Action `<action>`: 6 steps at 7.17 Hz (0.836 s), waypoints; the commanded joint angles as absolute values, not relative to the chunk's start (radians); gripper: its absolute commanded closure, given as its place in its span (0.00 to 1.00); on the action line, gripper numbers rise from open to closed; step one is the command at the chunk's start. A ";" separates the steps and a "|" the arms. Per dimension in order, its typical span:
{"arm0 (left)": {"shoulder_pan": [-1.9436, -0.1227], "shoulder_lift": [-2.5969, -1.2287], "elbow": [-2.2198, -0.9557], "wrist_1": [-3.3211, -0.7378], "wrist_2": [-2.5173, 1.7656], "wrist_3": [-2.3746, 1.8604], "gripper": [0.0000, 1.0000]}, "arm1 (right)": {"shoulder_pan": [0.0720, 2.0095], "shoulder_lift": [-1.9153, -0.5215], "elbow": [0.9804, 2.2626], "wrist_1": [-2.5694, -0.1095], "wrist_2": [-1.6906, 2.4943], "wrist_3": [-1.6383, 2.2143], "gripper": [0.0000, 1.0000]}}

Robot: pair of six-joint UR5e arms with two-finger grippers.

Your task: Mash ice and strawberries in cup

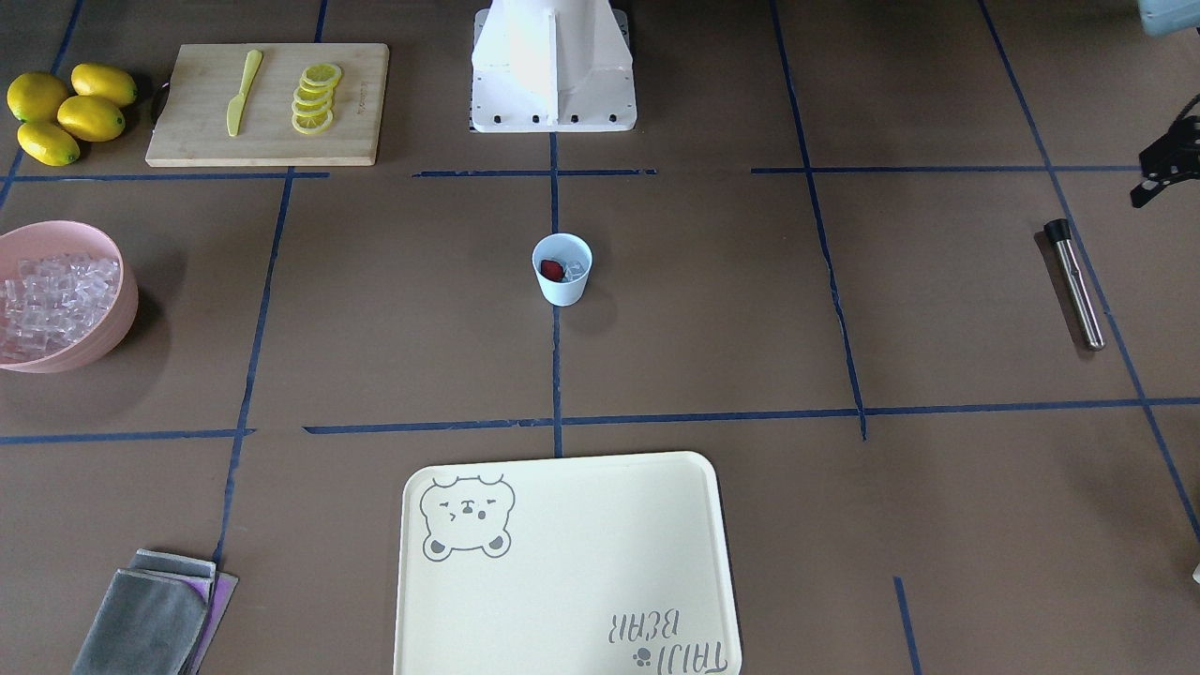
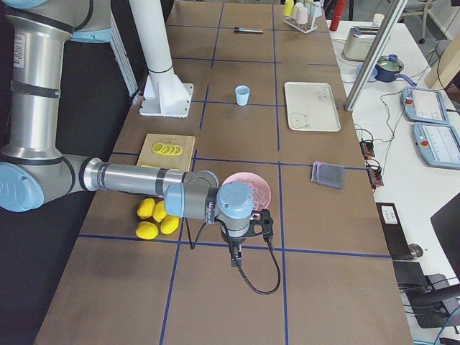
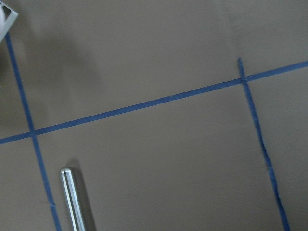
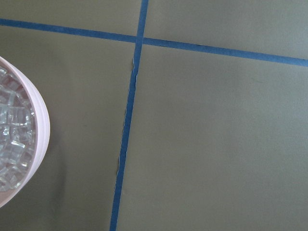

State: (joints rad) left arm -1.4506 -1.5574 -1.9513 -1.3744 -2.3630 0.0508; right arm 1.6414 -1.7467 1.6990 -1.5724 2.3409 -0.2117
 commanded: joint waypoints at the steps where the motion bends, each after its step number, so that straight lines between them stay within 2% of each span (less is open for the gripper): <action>1: -1.528 -1.462 -1.866 -1.397 -2.391 0.167 0.00 | 1.641 -1.747 1.703 -1.572 2.341 -0.212 0.00; 3: -1.525 -1.437 -1.832 -1.517 -2.393 0.039 0.00 | 1.641 -1.749 1.703 -1.572 2.342 -0.212 0.00; 5: -1.499 -1.433 -1.658 -1.865 -2.390 -0.142 0.00 | 1.641 -1.749 1.703 -1.572 2.341 -0.212 0.00; 6: -1.418 -1.433 -1.596 -2.013 -2.379 -0.257 0.00 | 1.641 -1.749 1.703 -1.572 2.342 -0.212 0.01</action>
